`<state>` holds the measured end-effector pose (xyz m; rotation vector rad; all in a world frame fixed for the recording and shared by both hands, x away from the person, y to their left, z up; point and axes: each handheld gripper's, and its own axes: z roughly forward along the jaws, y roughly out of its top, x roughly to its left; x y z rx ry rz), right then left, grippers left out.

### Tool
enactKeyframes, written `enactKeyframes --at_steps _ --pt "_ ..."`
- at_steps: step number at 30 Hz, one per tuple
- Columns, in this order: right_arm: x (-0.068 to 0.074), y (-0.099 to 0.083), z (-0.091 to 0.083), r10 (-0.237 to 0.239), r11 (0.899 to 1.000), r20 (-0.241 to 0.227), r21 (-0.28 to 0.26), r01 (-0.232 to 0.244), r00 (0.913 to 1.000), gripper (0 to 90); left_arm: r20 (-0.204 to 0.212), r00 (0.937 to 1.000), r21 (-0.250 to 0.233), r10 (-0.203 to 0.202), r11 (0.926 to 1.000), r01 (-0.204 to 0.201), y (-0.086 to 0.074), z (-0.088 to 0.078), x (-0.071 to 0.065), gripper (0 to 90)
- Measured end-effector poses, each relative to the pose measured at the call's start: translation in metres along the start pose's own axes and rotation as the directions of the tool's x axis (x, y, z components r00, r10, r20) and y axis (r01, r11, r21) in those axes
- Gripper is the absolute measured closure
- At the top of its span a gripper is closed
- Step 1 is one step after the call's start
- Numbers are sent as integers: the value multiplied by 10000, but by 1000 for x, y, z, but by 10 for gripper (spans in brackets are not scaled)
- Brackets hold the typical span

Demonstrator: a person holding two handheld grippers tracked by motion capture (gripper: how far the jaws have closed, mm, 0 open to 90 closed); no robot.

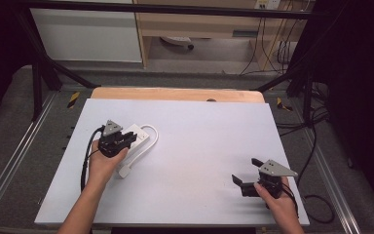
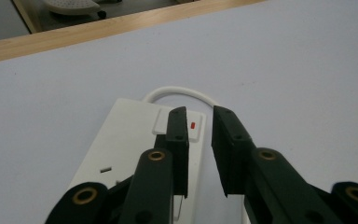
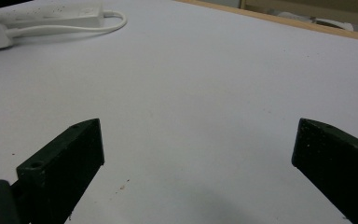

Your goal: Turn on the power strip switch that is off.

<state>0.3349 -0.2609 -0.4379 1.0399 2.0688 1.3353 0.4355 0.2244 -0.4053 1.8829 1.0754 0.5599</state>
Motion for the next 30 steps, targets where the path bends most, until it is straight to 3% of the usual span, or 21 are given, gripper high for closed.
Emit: enactKeyframes --at_steps 5,11,16,22,30 --pt "0 -1 0 1 10000 16 8 -1 10000 27 -47 9999 -212 -105 9997 104 1 -5 -1 666" --pt "0 0 1 -27 10000 -18 22 27 10000 27 -72 9987 -432 -512 9978 508 3 -7 -1 474" --pt "-1 -1 -1 82 10000 30 -18 -82 10000 27 -307 9978 -452 -579 9974 565 4 -8 -3 276" --pt "-1 -1 0 70 10000 -1 4 -70 10000 27 -349 9954 -737 -897 9935 869 7 -10 -5 120" --pt "-1 -1 0 36 10000 6 -20 -36 10000 27 -251 9953 -1076 -939 9900 907 11 -18 -3 90"
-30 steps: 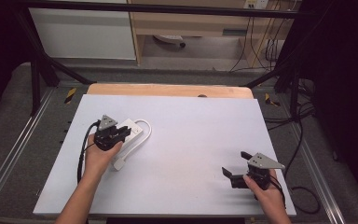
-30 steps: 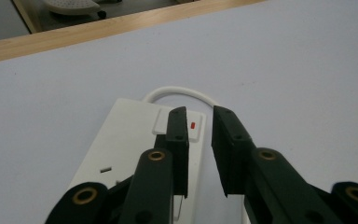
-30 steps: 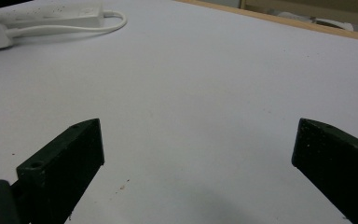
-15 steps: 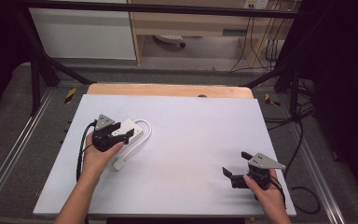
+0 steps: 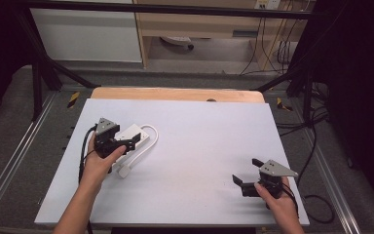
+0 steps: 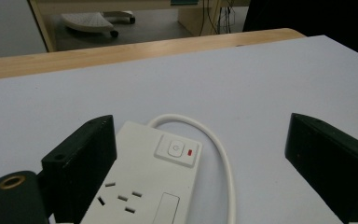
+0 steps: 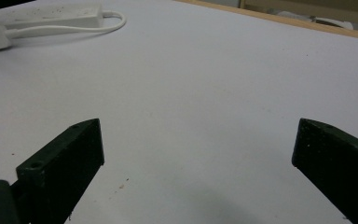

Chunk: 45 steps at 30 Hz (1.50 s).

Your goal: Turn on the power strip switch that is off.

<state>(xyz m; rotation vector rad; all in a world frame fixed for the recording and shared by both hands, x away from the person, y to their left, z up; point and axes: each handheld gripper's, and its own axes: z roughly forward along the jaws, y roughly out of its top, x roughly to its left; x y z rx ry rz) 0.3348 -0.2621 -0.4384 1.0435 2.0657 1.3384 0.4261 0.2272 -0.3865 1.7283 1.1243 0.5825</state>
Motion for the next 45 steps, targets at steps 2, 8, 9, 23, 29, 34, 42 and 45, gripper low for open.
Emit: enactKeyframes --at_steps 2,8,9,23,29,34,42,45 --pt "0 0 0 -14 10000 -1 -10 14 10000 27 44 10000 -50 42 10000 -42 2 -2 0 90" --pt "0 1 -1 -59 10000 -9 -42 59 10000 27 107 9999 -222 14 9998 -11 8 -12 0 89" --pt "1 1 -1 -47 10000 -27 -51 47 10000 27 98 10000 -256 13 9997 -11 9 -14 0 89" --pt "1 2 -1 -84 9999 -92 -115 83 9999 27 253 9991 -587 347 9977 -331 22 -43 -7 81" --pt "1 2 -1 -36 9999 -138 -132 35 9999 27 476 9985 -748 283 9969 -247 31 -61 -9 78" --pt "1 2 -1 -11 9999 -121 -168 9 9999 27 377 9983 -725 445 9965 -416 33 -76 -8 73" --pt "1 2 -2 -15 9998 -106 -182 13 9999 27 85 9991 -820 416 9958 -407 25 -102 1 73" --pt "1 2 -1 11 9998 -97 -175 -13 10000 27 42 9994 -857 341 9958 -336 20 -112 5 71"
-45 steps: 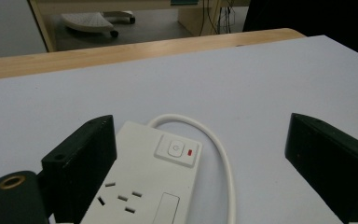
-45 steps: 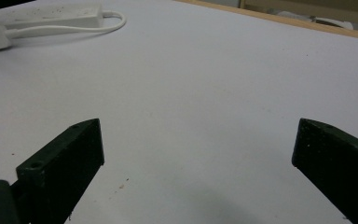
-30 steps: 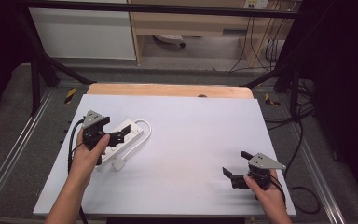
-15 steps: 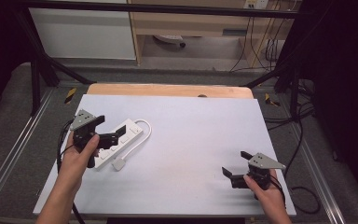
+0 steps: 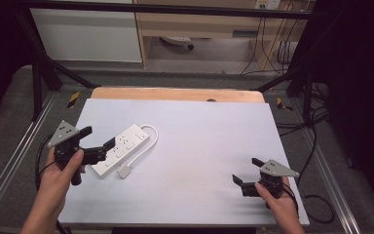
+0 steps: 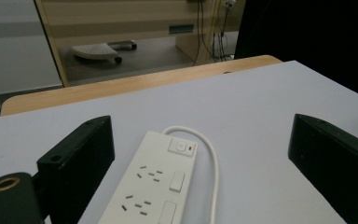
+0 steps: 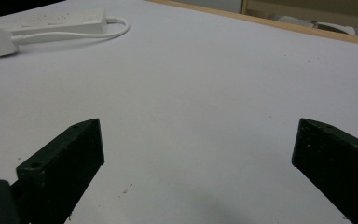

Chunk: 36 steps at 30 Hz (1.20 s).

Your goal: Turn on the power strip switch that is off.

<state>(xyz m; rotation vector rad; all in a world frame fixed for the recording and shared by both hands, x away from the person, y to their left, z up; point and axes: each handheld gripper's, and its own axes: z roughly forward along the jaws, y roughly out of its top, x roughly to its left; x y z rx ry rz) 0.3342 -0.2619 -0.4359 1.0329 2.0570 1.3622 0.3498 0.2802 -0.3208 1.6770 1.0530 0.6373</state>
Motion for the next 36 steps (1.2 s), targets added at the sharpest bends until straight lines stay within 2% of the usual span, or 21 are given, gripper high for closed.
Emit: enactKeyframes --at_steps 9,17,24,27,36 --pt "-1 -1 -1 84 10000 79 10 -84 9999 27 -261 9994 -247 -241 9994 235 -16 -28 12 67" --pt "-2 -1 -1 88 10000 126 6 -88 9999 27 -434 9985 -212 -334 9992 325 -35 -45 19 67" --pt "-3 -1 -1 113 9999 149 2 -113 9998 27 -372 9989 -86 -271 9996 268 -50 -51 19 67" --pt "-3 -1 -2 91 10000 174 -4 -91 9998 27 -368 9985 -101 -393 9992 390 -57 -53 19 67" --pt "-4 -1 -2 125 9999 201 1 -125 9997 27 -137 9995 -118 -291 9995 290 -78 -47 16 73"
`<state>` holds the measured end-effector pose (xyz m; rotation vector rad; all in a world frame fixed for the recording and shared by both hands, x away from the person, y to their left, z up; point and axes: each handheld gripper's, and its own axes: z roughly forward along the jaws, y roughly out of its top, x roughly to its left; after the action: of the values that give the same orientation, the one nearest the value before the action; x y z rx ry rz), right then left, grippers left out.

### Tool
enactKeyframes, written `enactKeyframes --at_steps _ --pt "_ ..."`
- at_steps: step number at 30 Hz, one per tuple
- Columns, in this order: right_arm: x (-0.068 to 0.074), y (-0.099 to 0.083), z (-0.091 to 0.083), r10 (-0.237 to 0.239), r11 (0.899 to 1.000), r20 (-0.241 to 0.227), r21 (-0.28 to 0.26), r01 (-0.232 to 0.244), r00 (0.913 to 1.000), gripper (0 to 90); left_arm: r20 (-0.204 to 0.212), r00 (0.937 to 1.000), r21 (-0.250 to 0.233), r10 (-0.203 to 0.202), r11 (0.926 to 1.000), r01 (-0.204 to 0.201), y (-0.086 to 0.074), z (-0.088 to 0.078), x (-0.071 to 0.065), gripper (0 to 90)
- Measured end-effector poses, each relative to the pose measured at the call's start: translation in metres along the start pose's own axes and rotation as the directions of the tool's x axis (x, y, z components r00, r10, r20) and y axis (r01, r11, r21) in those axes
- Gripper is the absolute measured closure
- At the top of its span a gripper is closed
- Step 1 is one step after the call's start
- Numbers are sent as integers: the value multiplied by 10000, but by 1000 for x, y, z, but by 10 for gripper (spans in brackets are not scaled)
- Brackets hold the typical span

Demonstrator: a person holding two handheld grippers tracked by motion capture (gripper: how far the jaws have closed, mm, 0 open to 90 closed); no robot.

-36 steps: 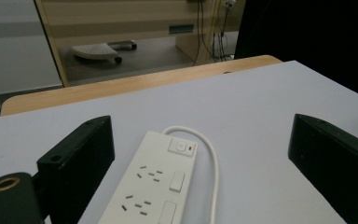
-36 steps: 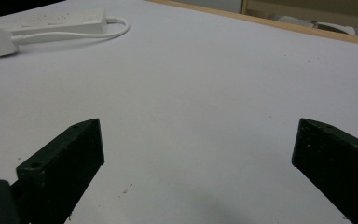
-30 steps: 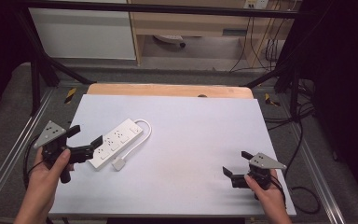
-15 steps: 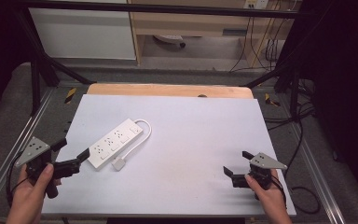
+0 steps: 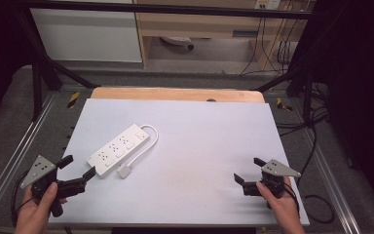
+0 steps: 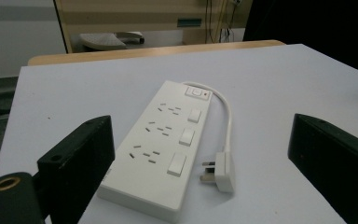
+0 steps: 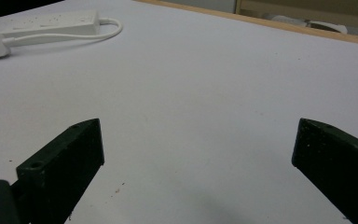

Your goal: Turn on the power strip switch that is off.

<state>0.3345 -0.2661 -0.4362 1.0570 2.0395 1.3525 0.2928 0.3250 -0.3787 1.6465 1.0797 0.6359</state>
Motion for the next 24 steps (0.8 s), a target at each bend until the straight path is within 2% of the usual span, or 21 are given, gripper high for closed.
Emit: enactKeyframes --at_steps 10,20,24 --pt "-1 0 0 11 10000 32 -25 -11 10000 27 459 9986 278 261 9992 -274 -20 16 -9 74" --pt "-3 -1 0 18 10000 59 9 -19 10000 27 618 9976 551 300 9979 -334 -34 27 -11 74" --pt "-3 -1 0 44 10000 93 35 -44 9999 27 752 9963 721 423 9963 -478 -40 32 -13 74"
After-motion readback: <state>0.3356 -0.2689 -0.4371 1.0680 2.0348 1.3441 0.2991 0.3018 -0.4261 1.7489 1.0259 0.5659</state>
